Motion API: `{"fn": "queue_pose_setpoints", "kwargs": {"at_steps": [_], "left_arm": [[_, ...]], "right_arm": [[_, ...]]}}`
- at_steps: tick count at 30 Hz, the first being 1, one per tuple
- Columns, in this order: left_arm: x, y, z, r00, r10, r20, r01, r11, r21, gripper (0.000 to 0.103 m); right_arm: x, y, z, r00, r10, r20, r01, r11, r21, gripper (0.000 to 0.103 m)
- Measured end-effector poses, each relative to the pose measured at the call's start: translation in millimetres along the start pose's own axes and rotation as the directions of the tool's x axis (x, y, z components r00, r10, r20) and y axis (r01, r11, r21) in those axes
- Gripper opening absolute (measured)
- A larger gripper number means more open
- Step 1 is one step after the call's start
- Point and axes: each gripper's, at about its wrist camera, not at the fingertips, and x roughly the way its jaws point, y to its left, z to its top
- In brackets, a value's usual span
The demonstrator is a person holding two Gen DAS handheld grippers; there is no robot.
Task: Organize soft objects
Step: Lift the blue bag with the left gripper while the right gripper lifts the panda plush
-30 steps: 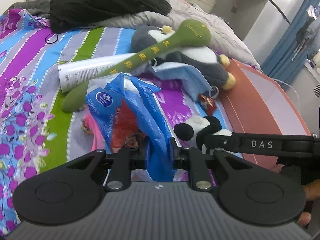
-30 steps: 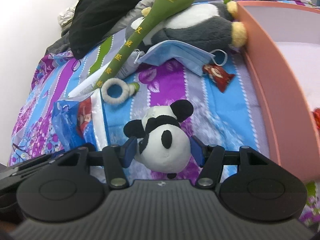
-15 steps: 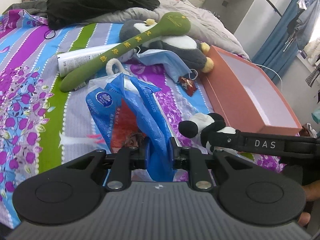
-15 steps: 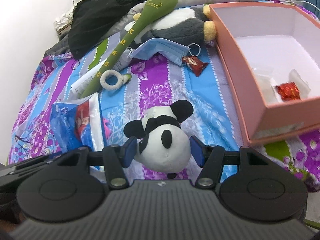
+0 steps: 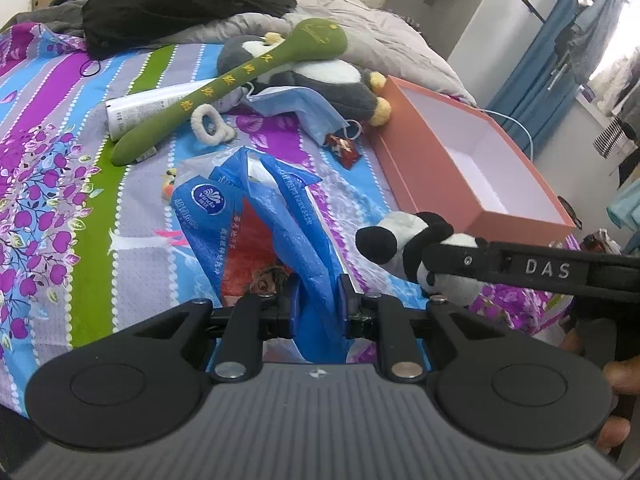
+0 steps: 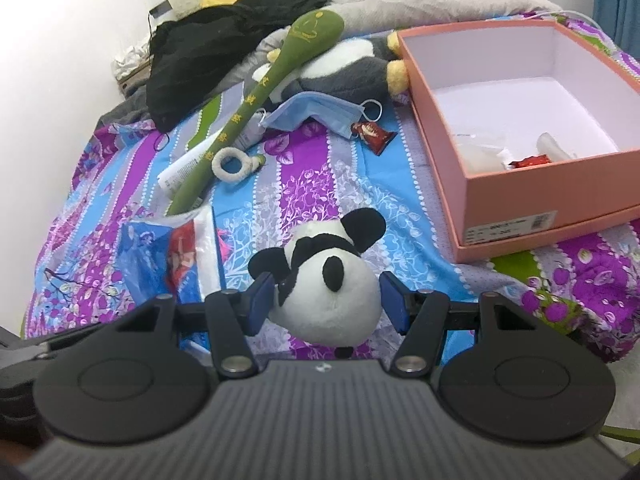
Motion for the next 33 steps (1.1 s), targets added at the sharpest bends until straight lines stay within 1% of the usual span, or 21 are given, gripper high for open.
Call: {"fn": "queue_pose_setpoints", "kwargs": {"at_steps": [5, 8, 12, 20, 24, 25, 29, 33], "left_arm": [[-11, -17, -4, 1.0, -0.027, 0.009, 0.027, 0.999, 0.028, 0.021], [-16, -27, -3, 0.998, -0.06, 0.01, 0.06, 0.998, 0.034, 0.021], [-19, -50, -1, 0.996, -0.089, 0.018, 0.087, 0.992, 0.09, 0.021], [-18, -90, 1, 0.988, -0.154, -0.004, 0.153, 0.975, 0.164, 0.021], [-16, -98, 5, 0.982, -0.187, -0.017, 0.187, 0.975, 0.117, 0.021], [-14, -101, 5, 0.981, -0.193, -0.021, 0.194, 0.974, 0.118, 0.021], [-8, -118, 13, 0.981, -0.193, -0.024, 0.195, 0.965, 0.176, 0.021], [0, -134, 34, 0.98, -0.2, -0.005, 0.196, 0.952, 0.234, 0.021]], "right_arm": [[-23, -6, -5, 0.999, -0.004, 0.043, 0.004, 1.0, 0.0, 0.061], [-38, -12, -8, 0.998, -0.014, 0.068, 0.013, 1.0, 0.002, 0.06], [-54, -25, -13, 0.995, -0.034, 0.094, 0.031, 0.999, 0.026, 0.059], [-84, -44, -21, 0.987, -0.076, 0.139, 0.069, 0.996, 0.056, 0.058], [-101, -52, -21, 0.98, -0.101, 0.172, 0.091, 0.994, 0.066, 0.058], [-103, -55, -21, 0.978, -0.108, 0.177, 0.096, 0.993, 0.072, 0.058], [-109, -67, -15, 0.972, -0.123, 0.199, 0.107, 0.99, 0.088, 0.058], [-114, -81, -1, 0.958, -0.156, 0.24, 0.136, 0.986, 0.097, 0.058]]}}
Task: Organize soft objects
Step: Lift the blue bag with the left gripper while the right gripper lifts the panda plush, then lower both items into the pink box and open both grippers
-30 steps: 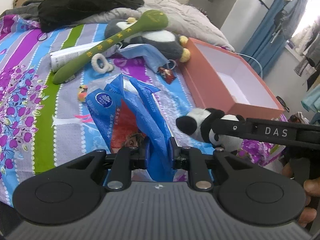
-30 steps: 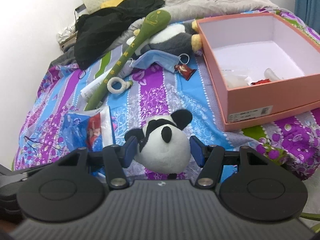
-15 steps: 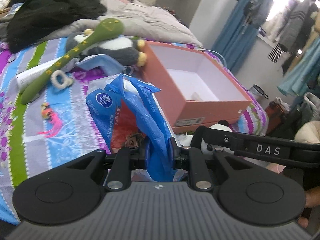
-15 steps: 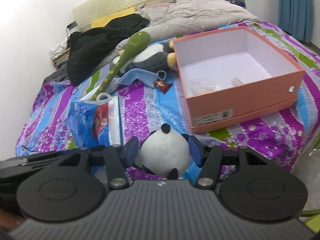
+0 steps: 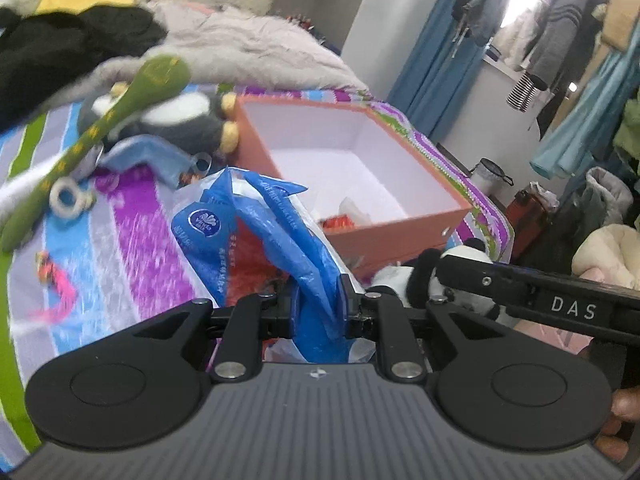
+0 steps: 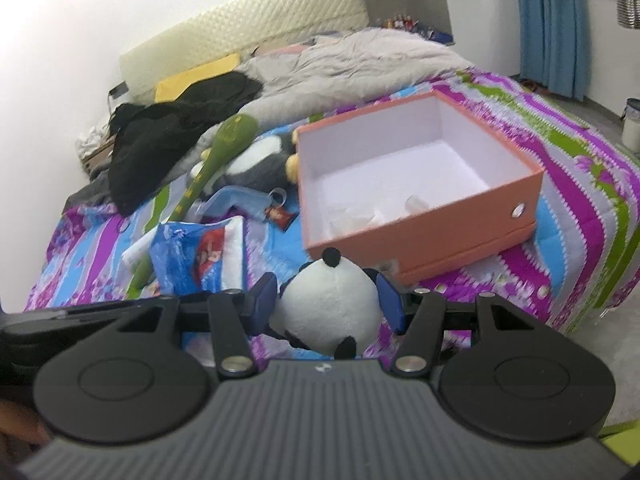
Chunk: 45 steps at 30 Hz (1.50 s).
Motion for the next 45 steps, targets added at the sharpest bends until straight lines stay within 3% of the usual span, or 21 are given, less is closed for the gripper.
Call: {"fn": "queue_pose_setpoints", "kwargs": {"at_steps": [7, 12, 23, 30, 38, 40, 45], "left_arm": [[27, -11, 60, 0.999, -0.023, 0.034, 0.02, 0.996, 0.086, 0.021], [65, -17, 104, 0.999, -0.046, 0.0, 0.046, 0.994, 0.099, 0.021], [172, -27, 166, 0.981, -0.079, -0.177, 0.093, 0.993, 0.074, 0.021], [220, -34, 170, 0.964, -0.019, -0.263, 0.052, 0.991, 0.12, 0.021], [229, -30, 170, 0.96, -0.013, -0.28, 0.049, 0.991, 0.121, 0.023], [227, -29, 172, 0.958, -0.031, -0.286, 0.064, 0.992, 0.105, 0.048], [209, -33, 170, 0.972, -0.01, -0.236, 0.047, 0.987, 0.153, 0.05]], "right_arm": [[15, -23, 41, 0.994, -0.06, 0.092, 0.06, 0.998, 0.0, 0.058], [40, -40, 76, 0.99, -0.082, 0.112, 0.081, 0.997, 0.016, 0.058], [128, -68, 128, 0.988, -0.146, -0.044, 0.146, 0.989, 0.003, 0.058], [173, -80, 129, 0.966, -0.198, -0.164, 0.198, 0.98, -0.016, 0.058], [180, -87, 124, 0.958, -0.211, -0.195, 0.212, 0.977, -0.015, 0.06], [181, -86, 123, 0.955, -0.219, -0.201, 0.22, 0.975, -0.022, 0.061], [176, -85, 119, 0.96, -0.201, -0.196, 0.202, 0.979, -0.015, 0.067]]}}
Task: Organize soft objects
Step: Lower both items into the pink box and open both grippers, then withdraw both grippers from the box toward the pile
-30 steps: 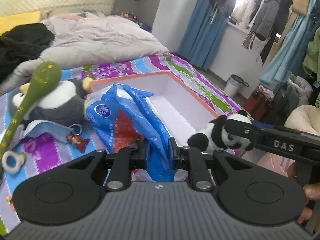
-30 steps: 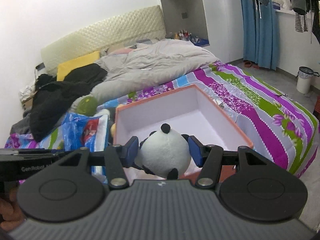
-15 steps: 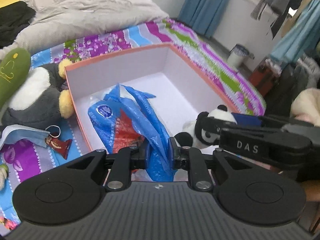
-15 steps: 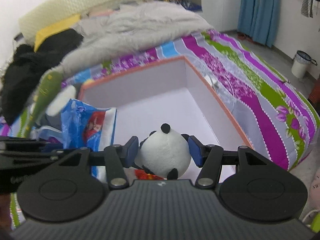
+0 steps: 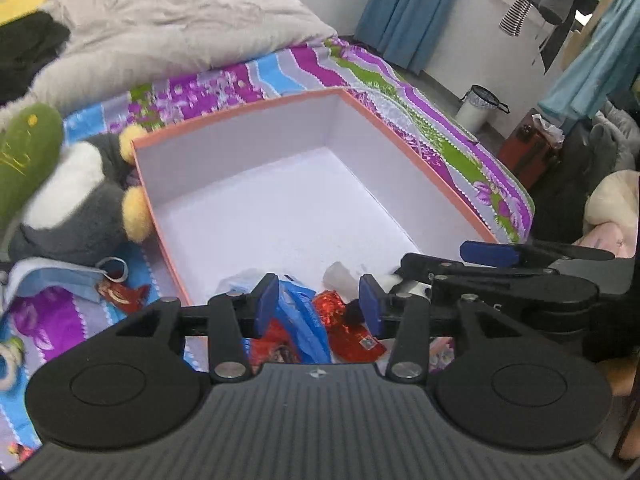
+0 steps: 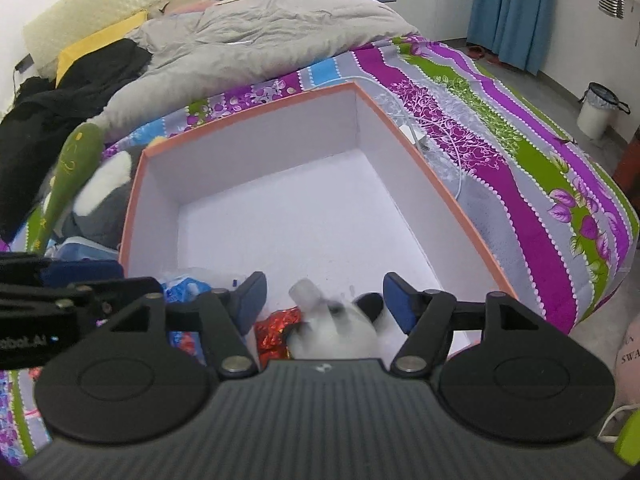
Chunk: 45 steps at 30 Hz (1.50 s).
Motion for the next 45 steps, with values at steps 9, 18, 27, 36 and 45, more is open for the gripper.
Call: {"fn": "queue_pose_setpoints", "kwargs": {"at_steps": [9, 18, 27, 36, 45], "left_arm": [[-56, 1, -28, 0.994, 0.032, 0.103, -0.035, 0.999, 0.028, 0.05], [-139, 6, -86, 0.974, 0.044, 0.221, -0.039, 0.999, -0.03, 0.05], [-209, 12, -150, 0.949, 0.101, 0.299, -0.074, 0.992, -0.098, 0.05], [-268, 18, -209, 0.925, 0.137, 0.356, -0.076, 0.981, -0.18, 0.05], [-292, 16, -255, 0.908, 0.227, 0.351, -0.152, 0.962, -0.228, 0.05]], "right_arm": [[-44, 13, -22, 0.994, 0.027, 0.107, -0.022, 0.999, -0.046, 0.067], [-110, 42, -57, 0.961, 0.143, 0.236, -0.122, 0.988, -0.099, 0.067], [-155, 65, -96, 0.936, 0.21, 0.281, -0.172, 0.973, -0.154, 0.067], [-195, 85, -135, 0.918, 0.256, 0.303, -0.204, 0.959, -0.195, 0.067], [-207, 101, -170, 0.925, 0.279, 0.257, -0.227, 0.95, -0.214, 0.067]]}}
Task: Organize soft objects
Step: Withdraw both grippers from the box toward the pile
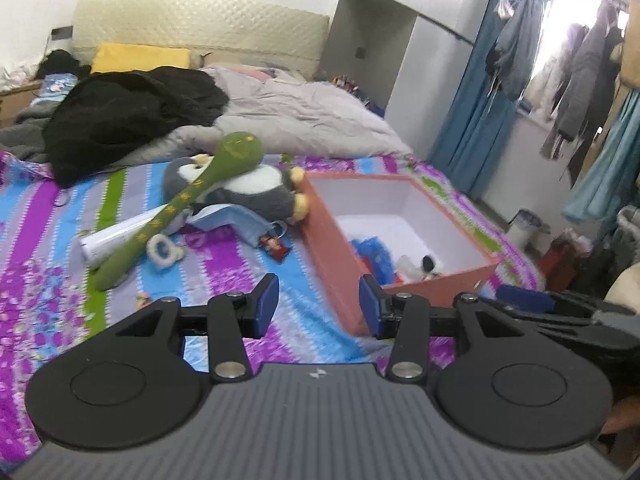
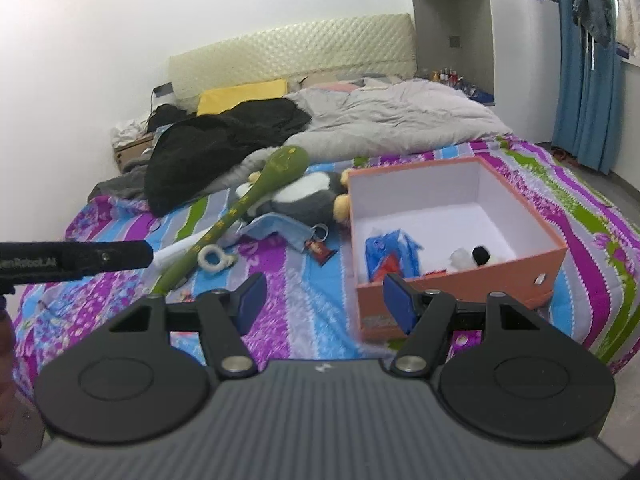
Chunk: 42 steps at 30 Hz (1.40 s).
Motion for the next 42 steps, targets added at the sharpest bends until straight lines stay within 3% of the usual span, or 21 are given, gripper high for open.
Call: {"fn": "queue_pose_setpoints", "kwargs": {"at_steps": [15, 23, 31, 34, 42], "left_arm": [[-36, 18, -50, 0.999, 0.036, -0.033, -0.038, 0.998, -0.057, 0.05], [-28, 40, -57, 0.997, 0.037, -0.069, -0.045, 0.992, -0.119, 0.05], [5, 63, -52, 0.988, 0.073, -0.133, -0.092, 0.985, -0.148, 0.053], [26, 74, -49, 0.983, 0.095, -0.156, -0.119, 0.981, -0.151, 0.061], [89, 118, -49, 0.962, 0.16, -0.22, -0.198, 0.966, -0.164, 0.063]], "right_arm": [[-18, 30, -43, 0.997, 0.038, -0.073, -0.037, 0.999, 0.014, 0.067], [-3, 36, -48, 0.992, 0.048, -0.114, -0.047, 0.999, 0.007, 0.067], [26, 37, -45, 0.987, 0.05, -0.155, -0.048, 0.999, 0.016, 0.067], [47, 34, -41, 0.983, 0.038, -0.18, -0.035, 0.999, 0.022, 0.067], [122, 35, -34, 0.963, 0.04, -0.268, -0.03, 0.999, 0.038, 0.067]]}}
